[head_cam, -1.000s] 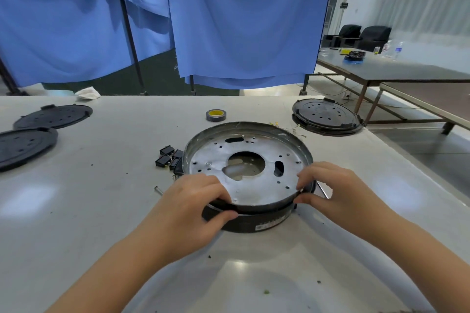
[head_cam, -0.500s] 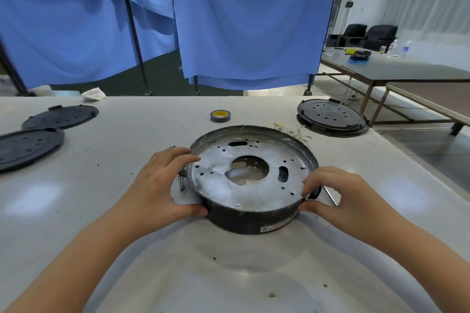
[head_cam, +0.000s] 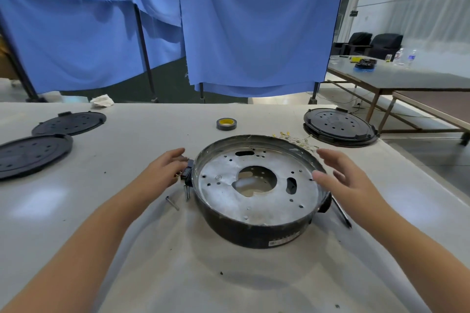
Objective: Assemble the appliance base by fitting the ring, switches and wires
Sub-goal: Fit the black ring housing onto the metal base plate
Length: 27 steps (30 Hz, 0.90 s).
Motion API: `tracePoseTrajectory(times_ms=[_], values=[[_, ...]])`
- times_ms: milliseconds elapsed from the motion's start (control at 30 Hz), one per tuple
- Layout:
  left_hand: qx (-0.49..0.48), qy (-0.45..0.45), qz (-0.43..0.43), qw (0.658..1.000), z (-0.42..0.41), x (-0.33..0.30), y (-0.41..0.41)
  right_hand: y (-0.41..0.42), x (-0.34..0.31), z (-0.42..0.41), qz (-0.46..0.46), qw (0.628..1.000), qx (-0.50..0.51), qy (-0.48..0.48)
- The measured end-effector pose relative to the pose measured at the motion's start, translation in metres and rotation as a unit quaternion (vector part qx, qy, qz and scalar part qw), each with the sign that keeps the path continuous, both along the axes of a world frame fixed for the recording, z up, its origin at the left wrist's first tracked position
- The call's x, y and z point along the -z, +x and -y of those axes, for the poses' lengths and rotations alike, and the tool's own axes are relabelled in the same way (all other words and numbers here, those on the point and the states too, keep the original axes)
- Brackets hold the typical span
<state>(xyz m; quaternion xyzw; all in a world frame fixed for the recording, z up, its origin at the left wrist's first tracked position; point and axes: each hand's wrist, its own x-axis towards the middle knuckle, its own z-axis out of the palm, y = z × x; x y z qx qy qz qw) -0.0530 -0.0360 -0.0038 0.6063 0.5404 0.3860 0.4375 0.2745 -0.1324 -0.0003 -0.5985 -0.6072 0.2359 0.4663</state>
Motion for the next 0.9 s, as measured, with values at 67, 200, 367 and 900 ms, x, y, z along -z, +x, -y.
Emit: tracePoseTrajectory(times_ms=[67,200,367,900], values=[[-0.009,-0.013,0.001,1.0,-0.005,0.0,0.015,-0.008,0.005,-0.007,0.013,1.0,-0.002,-0.027],[-0.002,-0.004,-0.012,1.0,-0.009,0.001,0.037,-0.017,0.011,-0.016,0.003,0.999,-0.013,-0.029],[-0.014,-0.014,0.006,1.0,-0.015,0.008,0.041,-0.018,0.011,-0.027,-0.035,0.999,-0.01,-0.014],[-0.033,0.011,-0.008,0.999,-0.015,0.008,0.037,0.01,0.017,-0.055,-0.106,0.994,0.012,0.002]])
